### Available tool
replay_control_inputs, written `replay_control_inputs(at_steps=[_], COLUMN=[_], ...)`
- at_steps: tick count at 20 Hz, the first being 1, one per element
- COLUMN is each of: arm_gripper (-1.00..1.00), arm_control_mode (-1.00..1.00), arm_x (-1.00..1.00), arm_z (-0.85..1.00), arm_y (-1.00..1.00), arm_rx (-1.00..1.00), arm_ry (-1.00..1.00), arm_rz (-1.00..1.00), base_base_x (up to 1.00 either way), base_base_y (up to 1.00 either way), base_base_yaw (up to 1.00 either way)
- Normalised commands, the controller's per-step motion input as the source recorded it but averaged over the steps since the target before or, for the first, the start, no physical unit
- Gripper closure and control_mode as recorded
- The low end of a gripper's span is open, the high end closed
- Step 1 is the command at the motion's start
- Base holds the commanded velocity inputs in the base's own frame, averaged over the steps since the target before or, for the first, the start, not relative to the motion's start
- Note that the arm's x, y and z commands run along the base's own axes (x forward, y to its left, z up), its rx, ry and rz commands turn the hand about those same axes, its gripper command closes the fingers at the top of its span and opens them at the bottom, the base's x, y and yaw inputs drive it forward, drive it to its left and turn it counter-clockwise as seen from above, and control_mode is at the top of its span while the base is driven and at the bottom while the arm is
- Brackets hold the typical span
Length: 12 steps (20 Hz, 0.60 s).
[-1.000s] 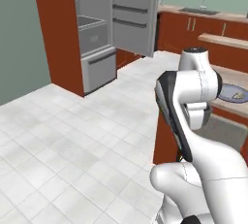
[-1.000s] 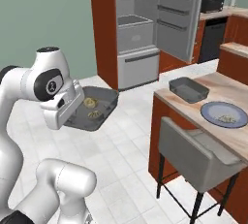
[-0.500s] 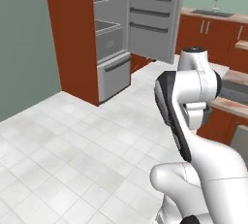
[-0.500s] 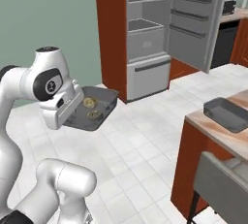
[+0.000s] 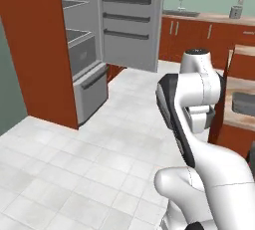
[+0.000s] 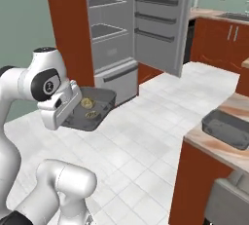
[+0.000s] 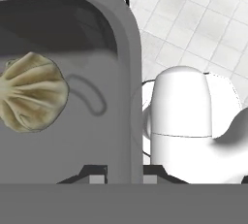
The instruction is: Place two dumplings into each of the tupperware containers and then place the containers in the fridge.
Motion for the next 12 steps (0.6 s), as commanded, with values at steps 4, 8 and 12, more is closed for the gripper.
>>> replay_control_inputs(at_steps=[4,8,12], arm_gripper=[1.0,1.0,1.0], arm_control_mode=[1.0,1.0,1.0], arm_x=[0.0,0.0,0.0], arm_z=[0.0,0.0,0.0], arm_y=[0.0,0.0,0.0], arm_rx=[0.0,0.0,0.0], arm_ry=[0.0,0.0,0.0], arm_rz=[0.0,0.0,0.0], base_base_x=[0.99,1.0,1.0], base_base_y=[0.42,0.52,0.49], base_base_yaw=[-0.53,-0.48,-0.41])
